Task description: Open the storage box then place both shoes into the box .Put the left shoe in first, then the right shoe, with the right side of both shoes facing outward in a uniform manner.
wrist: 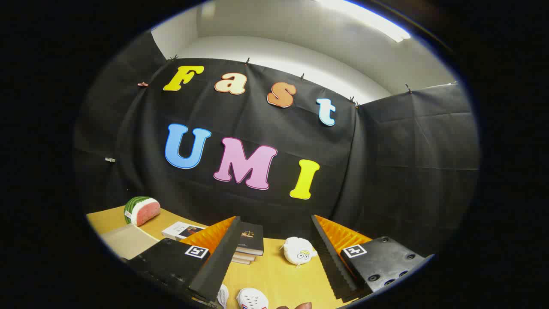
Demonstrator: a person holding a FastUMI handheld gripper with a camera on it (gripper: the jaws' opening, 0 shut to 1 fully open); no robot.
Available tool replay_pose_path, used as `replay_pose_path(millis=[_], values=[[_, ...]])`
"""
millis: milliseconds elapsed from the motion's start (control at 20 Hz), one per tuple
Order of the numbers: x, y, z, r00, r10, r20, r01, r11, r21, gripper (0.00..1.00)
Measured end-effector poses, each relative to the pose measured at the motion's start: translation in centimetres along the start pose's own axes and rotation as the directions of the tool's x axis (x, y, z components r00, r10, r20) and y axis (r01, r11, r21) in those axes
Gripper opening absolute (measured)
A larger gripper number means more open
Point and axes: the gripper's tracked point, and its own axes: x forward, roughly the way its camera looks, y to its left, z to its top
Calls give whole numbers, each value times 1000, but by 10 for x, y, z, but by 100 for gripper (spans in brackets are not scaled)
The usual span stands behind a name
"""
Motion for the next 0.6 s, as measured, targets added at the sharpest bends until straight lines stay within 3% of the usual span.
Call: replay_pose_path(millis=[600], values=[[-5,19,-2,998,64,-29,-64,998,16,97]])
